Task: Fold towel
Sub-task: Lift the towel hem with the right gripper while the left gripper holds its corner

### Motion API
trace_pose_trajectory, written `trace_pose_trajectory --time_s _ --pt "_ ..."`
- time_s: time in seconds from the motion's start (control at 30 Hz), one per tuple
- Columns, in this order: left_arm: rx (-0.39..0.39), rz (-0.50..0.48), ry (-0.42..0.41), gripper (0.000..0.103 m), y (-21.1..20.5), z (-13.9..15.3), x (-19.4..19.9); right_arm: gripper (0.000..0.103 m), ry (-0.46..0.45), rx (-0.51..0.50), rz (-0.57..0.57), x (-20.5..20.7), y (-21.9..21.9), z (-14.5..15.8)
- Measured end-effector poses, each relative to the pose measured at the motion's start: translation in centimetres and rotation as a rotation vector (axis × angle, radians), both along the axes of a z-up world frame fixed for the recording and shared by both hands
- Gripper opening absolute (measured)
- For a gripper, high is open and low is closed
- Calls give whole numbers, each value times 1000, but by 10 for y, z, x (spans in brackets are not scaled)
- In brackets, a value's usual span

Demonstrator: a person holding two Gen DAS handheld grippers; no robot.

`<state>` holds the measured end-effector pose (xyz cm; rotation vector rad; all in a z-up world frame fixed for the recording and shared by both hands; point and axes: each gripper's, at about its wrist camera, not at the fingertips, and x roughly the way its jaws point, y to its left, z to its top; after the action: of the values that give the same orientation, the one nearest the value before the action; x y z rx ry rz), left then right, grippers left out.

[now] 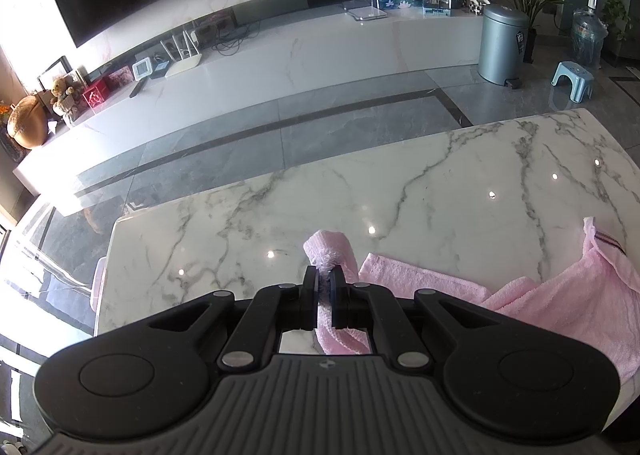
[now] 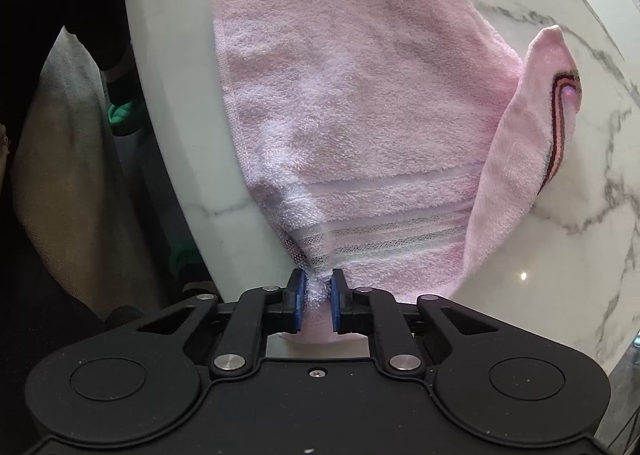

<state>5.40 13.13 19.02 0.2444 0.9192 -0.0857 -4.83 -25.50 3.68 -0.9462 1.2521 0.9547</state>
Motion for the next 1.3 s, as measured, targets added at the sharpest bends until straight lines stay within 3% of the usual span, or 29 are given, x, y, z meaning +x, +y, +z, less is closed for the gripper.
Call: trace_pose_trajectory --time_s 0.33,0.67,0.83,1.07,1.3 --pt "-10 -4 5 4 2 1 -2 4 -35 -1 -11 4 -11 24" --pt "-19 -7 -13 4 1 8 -8 3 -218 -17 -89 27 -31 106" --pt "-22 -6 -28 4 0 16 -10 3 -314 -35 -134 29 -20 116" --pt "-21 -8 -39 4 -5 22 -4 3 -434 -68 -216 60 -45 160" --pt "-23 -17 -31 4 -11 20 10 3 -468 -56 -272 91 -57 190"
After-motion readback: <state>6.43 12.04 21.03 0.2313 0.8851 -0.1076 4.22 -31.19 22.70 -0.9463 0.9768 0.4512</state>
